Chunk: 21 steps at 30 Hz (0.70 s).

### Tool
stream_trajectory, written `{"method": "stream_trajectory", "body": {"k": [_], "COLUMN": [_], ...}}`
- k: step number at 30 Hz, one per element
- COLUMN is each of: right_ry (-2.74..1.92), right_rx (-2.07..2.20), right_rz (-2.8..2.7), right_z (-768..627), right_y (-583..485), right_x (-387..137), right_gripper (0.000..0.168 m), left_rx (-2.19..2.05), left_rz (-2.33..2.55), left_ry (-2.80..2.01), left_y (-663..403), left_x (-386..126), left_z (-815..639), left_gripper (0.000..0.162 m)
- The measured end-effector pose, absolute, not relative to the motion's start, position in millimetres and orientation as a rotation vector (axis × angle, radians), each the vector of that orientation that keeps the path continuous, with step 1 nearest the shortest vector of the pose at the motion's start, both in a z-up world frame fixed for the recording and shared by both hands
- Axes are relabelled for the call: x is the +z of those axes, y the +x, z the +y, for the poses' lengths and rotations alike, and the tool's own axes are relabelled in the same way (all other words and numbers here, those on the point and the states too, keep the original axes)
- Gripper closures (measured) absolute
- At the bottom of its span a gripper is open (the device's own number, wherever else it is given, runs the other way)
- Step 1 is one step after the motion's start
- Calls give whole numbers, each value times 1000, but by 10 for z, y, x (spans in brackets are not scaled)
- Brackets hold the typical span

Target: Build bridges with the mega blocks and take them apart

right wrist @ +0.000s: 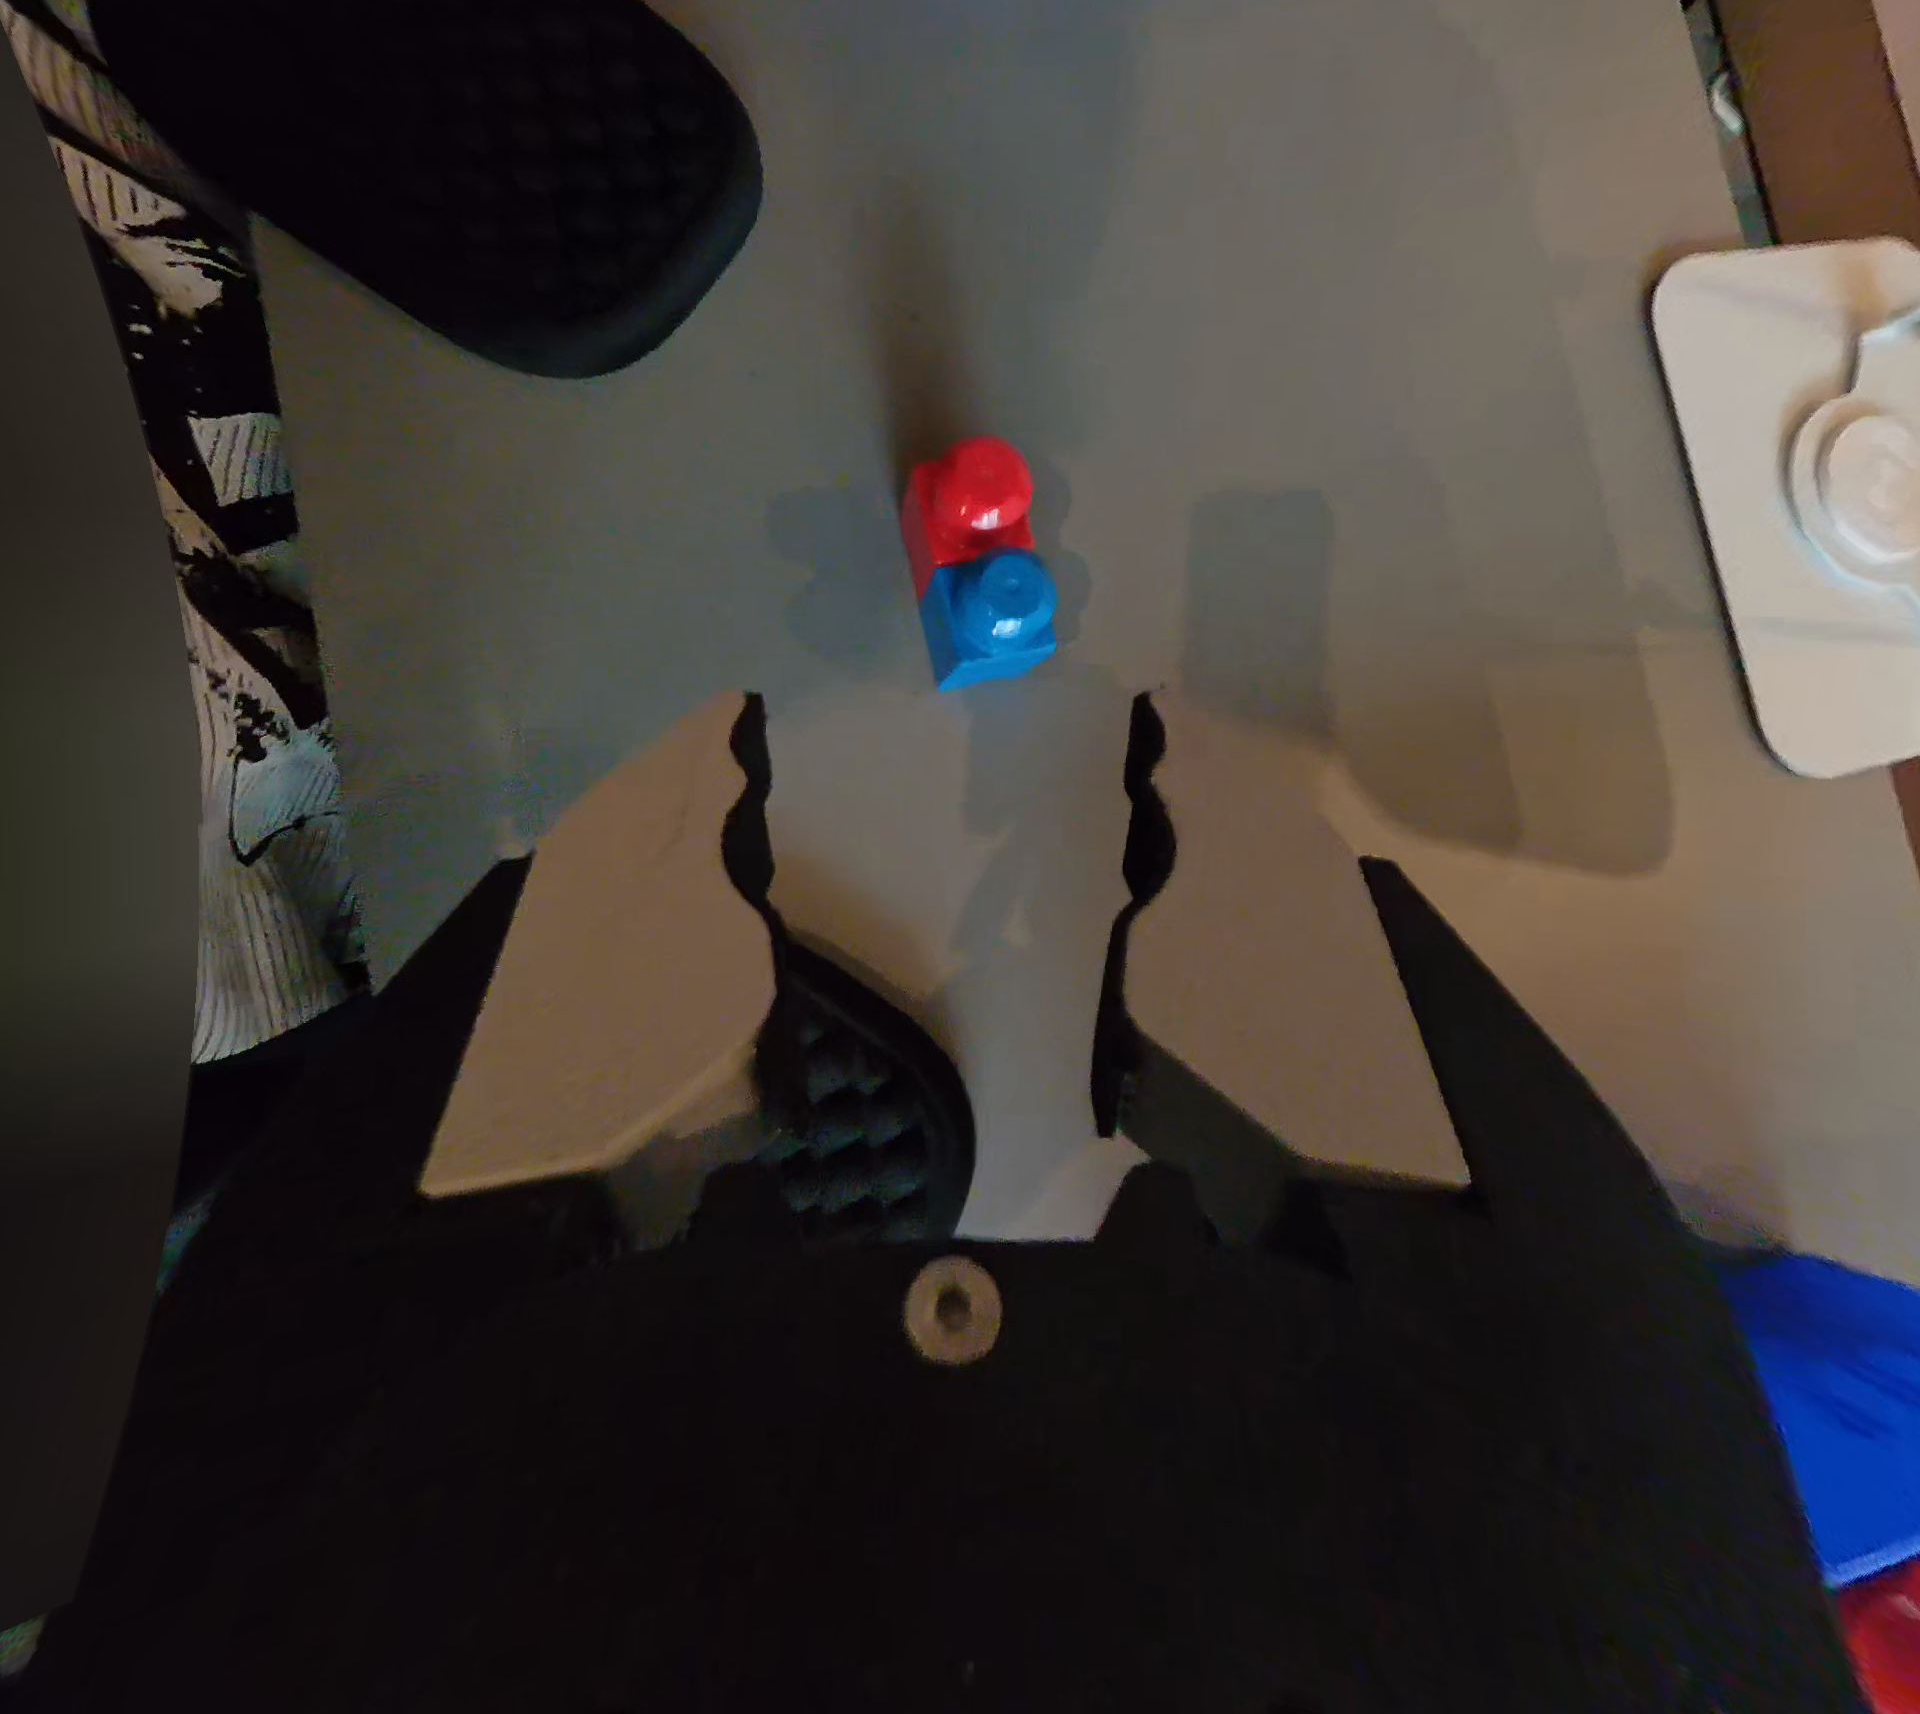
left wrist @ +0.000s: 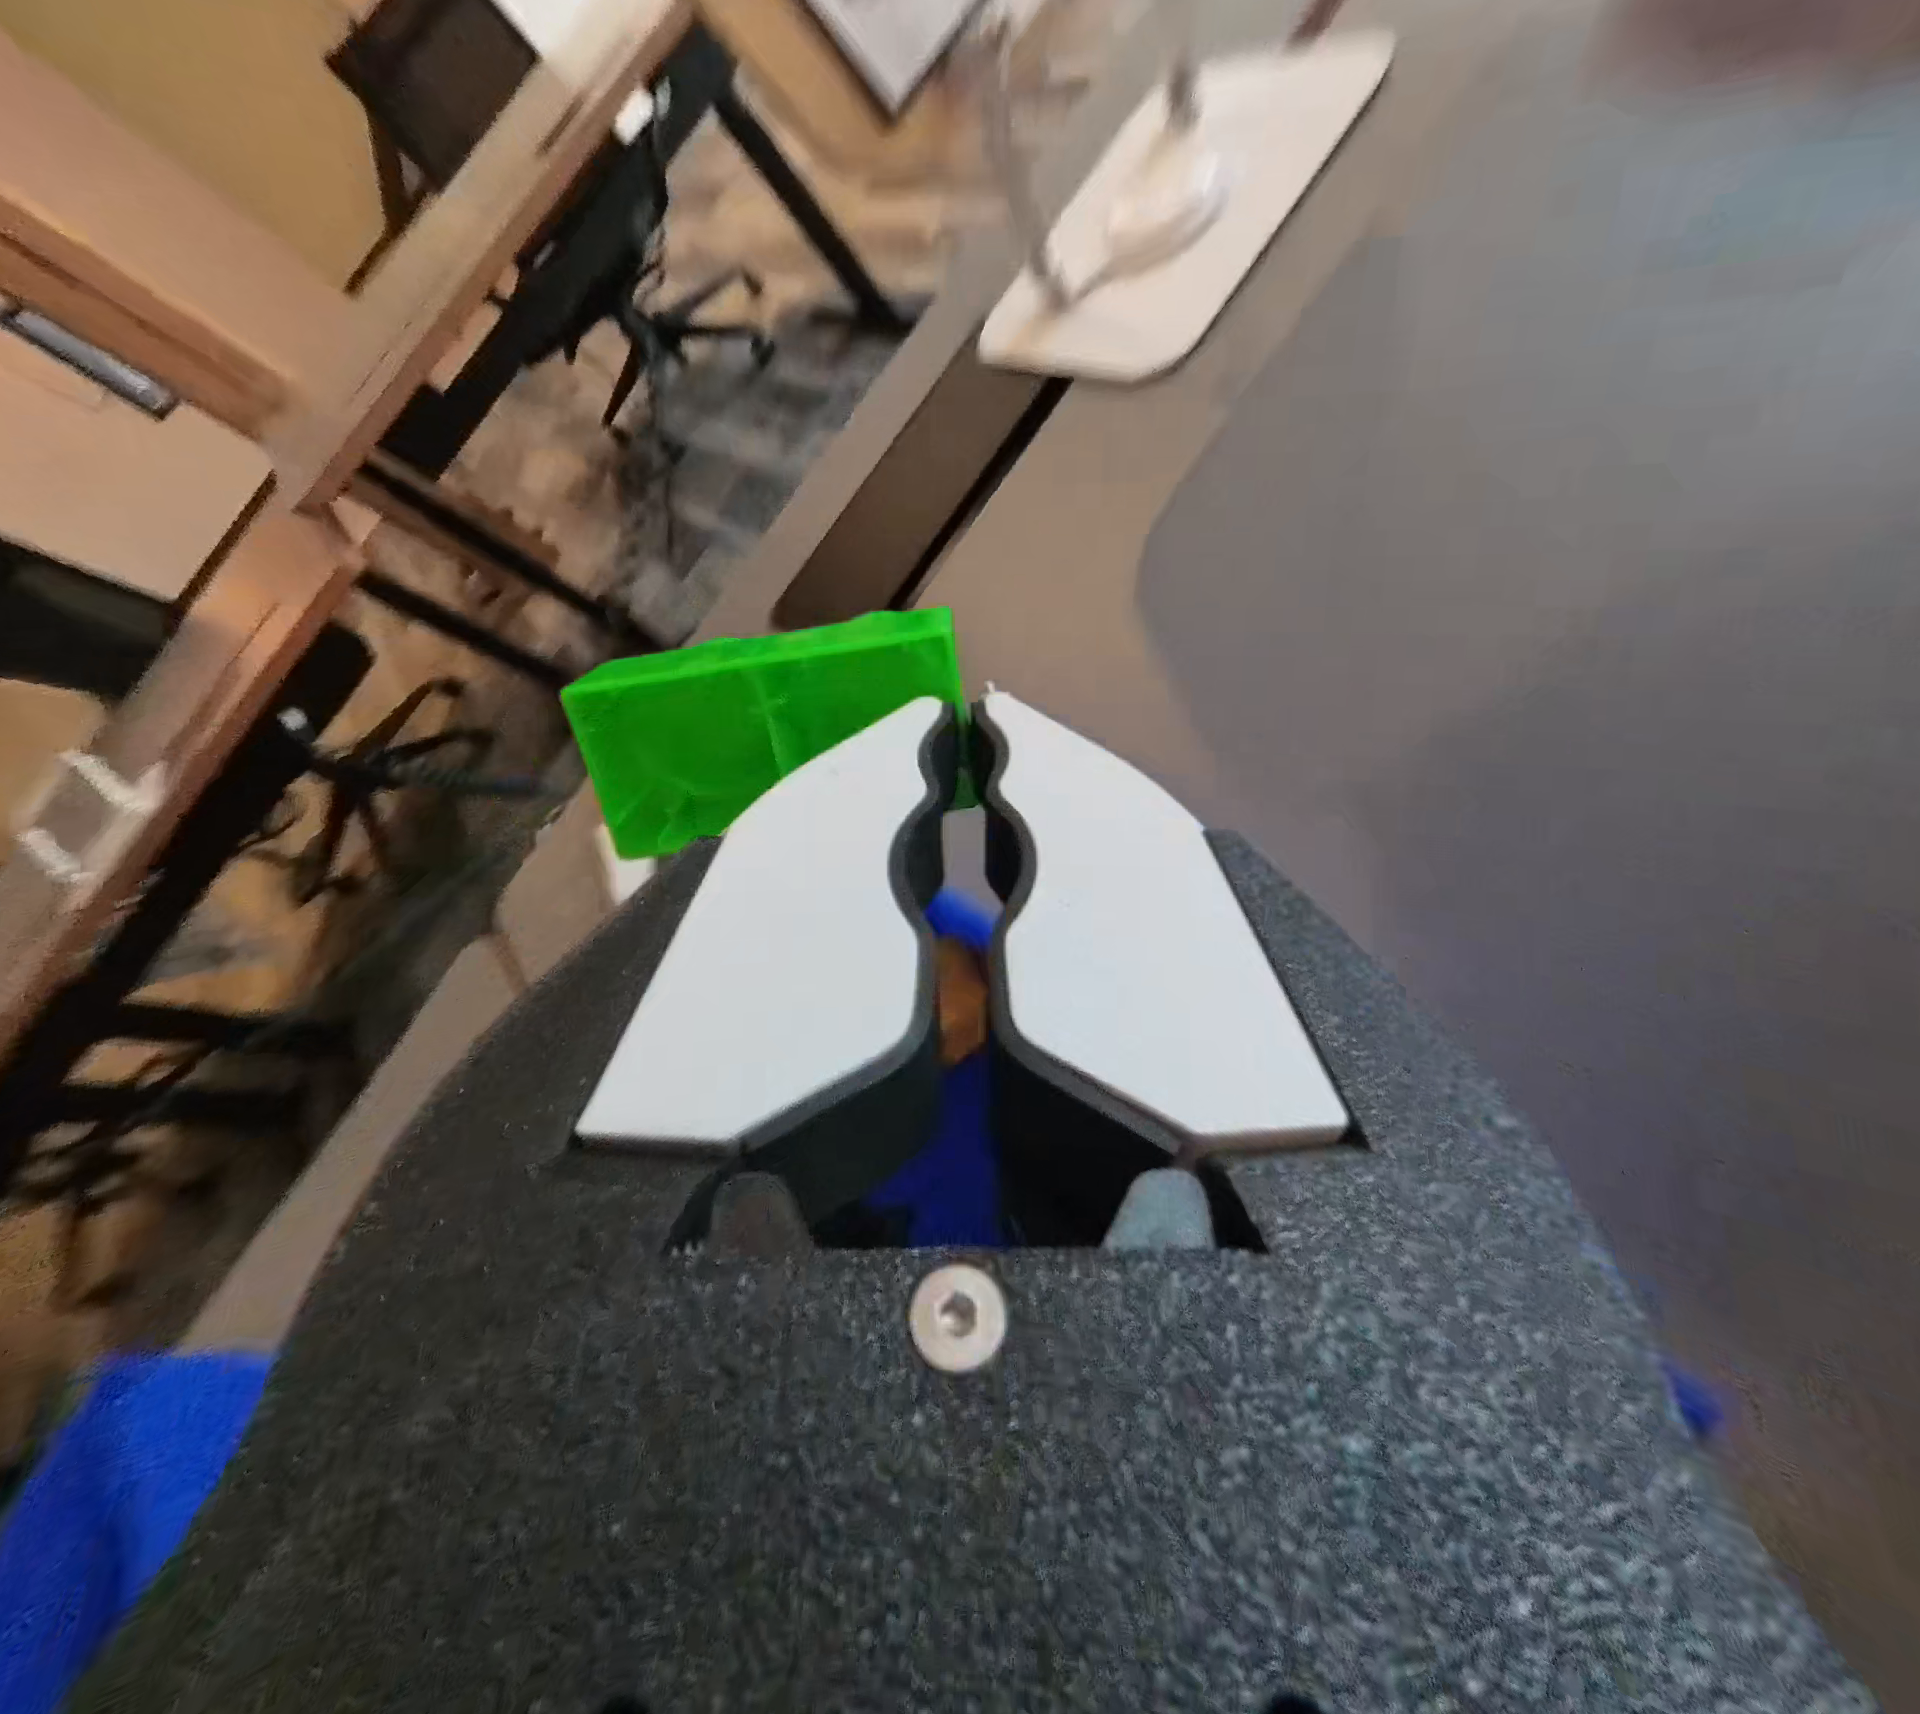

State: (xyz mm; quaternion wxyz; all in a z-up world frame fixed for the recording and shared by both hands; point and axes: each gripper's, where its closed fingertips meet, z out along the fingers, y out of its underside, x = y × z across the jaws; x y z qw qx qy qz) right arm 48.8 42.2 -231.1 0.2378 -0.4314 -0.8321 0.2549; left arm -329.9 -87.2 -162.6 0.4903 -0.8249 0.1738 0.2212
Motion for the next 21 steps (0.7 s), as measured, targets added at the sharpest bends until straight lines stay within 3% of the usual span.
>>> {"method": "stream_trajectory", "body": {"k": [13, 21], "right_ry": [-462, -70], "right_rx": [718, 628], "right_rz": [-2028, -1729], "right_z": [121, 13], "right_y": [-242, -581], "right_x": [-1641, -1410], "right_gripper": [101, 101], "left_rx": [-526, -818], "left_rz": [440, 500], "left_ry": [-1532, -1449], "left_y": [-1022, -366], "left_x": [-1226, -1277], "left_z": [-516, -459], "left_gripper": [160, 160]}}
